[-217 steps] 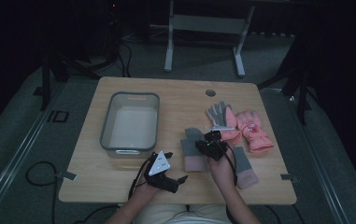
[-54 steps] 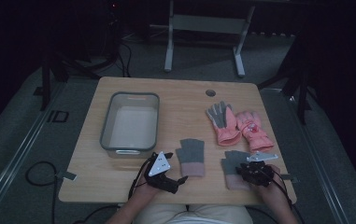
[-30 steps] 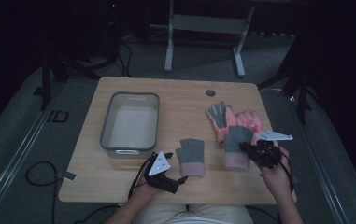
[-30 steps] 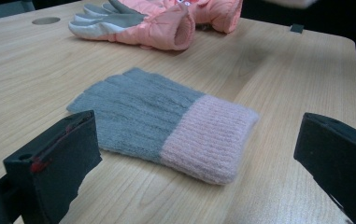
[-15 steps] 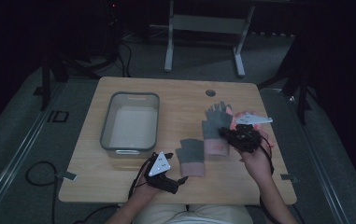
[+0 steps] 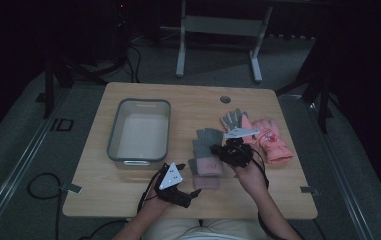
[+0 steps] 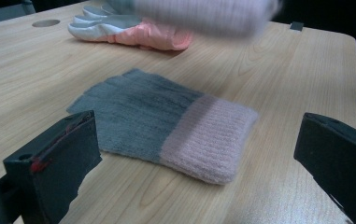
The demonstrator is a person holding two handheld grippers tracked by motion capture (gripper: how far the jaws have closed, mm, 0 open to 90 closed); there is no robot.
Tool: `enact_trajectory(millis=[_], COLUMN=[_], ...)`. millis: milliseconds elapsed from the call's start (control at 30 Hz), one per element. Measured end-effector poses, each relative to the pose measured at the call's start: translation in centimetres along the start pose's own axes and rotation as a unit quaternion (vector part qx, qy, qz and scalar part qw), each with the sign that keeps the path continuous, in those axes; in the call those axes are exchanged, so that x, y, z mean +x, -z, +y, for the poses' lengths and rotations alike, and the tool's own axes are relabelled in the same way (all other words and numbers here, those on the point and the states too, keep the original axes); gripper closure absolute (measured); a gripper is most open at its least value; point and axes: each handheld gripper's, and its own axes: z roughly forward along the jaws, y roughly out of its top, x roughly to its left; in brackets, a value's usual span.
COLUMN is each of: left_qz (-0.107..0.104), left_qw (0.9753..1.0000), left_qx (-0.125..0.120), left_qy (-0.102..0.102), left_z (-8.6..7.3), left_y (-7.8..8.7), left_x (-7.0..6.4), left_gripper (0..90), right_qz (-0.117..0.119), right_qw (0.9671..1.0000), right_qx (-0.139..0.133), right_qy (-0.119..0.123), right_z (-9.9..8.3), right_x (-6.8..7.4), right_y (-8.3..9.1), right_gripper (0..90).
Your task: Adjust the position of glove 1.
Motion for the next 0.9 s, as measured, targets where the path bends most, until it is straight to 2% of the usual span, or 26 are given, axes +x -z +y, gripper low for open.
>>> enact_trajectory(millis=[167, 333, 633, 900], left_qz=[-0.002, -0.004, -0.003, -0.003], left_qw=[1.0000, 1.0000, 1.0000, 1.0000], left_qx=[-0.001, -0.002, -0.001, 0.001], left_qy=[0.001, 0.001, 0.002, 0.002], left_z=[0.0, 0.0, 0.0, 0.0], left_y=[0.0, 0.1, 0.0, 0.0], left_x=[0.1, 0.1, 0.1, 0.1], left_gripper=[0.0, 0.0, 0.0, 0.0], right_qz=[0.001, 0.008, 0.016, 0.018], right_qw=[0.9995, 0.9985, 0.9967, 0.9960], right_qx=[0.031, 0.053, 0.077, 0.085], right_qy=[-0.005, -0.009, -0.017, -0.020], right_z=[-1.4, -2.5, -4.0, -4.5], right_x=[-0.3, -0.5, -0.4, -0.9], right_y=[-2.2, -3.4, -4.7, -5.4], right_gripper=[85.0, 85.0, 84.7, 83.5])
